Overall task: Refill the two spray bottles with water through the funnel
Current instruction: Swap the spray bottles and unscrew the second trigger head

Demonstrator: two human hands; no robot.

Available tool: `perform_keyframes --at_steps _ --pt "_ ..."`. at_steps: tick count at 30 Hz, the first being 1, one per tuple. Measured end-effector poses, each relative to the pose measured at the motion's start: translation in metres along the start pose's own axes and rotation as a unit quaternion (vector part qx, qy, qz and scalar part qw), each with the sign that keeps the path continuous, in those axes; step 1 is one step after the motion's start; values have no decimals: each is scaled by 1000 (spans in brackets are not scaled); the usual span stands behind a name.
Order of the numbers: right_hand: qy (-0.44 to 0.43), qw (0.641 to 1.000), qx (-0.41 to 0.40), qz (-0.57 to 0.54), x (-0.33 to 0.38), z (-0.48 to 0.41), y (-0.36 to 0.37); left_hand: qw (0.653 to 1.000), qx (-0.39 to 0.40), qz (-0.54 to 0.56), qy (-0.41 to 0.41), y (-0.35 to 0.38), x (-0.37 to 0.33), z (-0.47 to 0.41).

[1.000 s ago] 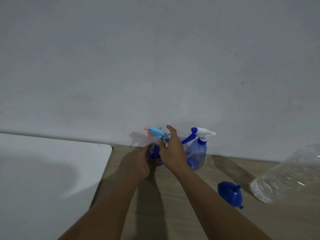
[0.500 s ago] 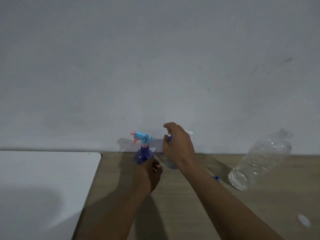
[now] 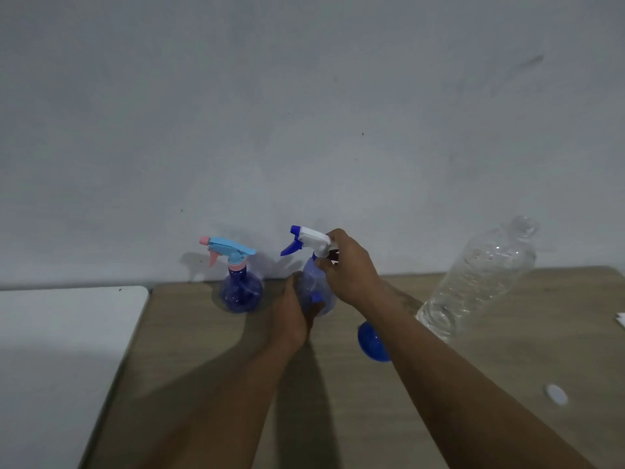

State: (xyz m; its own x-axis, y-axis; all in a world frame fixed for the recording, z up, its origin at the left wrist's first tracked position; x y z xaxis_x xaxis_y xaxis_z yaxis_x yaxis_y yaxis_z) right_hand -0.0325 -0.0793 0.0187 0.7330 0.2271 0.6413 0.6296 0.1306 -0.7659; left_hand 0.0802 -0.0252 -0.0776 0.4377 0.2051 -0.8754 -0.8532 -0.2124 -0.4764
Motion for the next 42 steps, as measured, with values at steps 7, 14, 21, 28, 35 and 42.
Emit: perform_keyframes --at_steps 7,14,21,28,35,42 --pt "2 999 1 -39 -4 51 -28 999 35 -10 14 0 -11 45" --pt "5 998 9 -67 -21 122 -61 997 70 43 16 24 -19 113" --pt "31 993 2 -118 -56 179 -73 990 97 103 19 52 -32 167" --pt "56 978 6 -202 -87 209 -68 989 88 122 -13 75 -37 194" --pt "62 955 -35 -287 -97 227 -42 992 49 111 -26 73 -38 203" --pt "45 951 -105 -289 -87 232 -27 988 19 150 -41 83 -25 198"
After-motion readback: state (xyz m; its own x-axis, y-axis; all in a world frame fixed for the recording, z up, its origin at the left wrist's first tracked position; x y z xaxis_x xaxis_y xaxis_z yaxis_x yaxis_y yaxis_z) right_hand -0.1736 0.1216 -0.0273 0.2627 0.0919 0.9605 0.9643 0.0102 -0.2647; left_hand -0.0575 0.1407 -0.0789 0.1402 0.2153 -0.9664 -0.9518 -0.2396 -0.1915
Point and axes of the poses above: each hand's wrist, its own z-axis away from the middle knuckle, its own y-axis out of the palm, x = y × z, the point moved 1 cm from there along -z, towards the middle knuckle, and after that the axes turned 5 degrees about z, right-handed, at the moved point
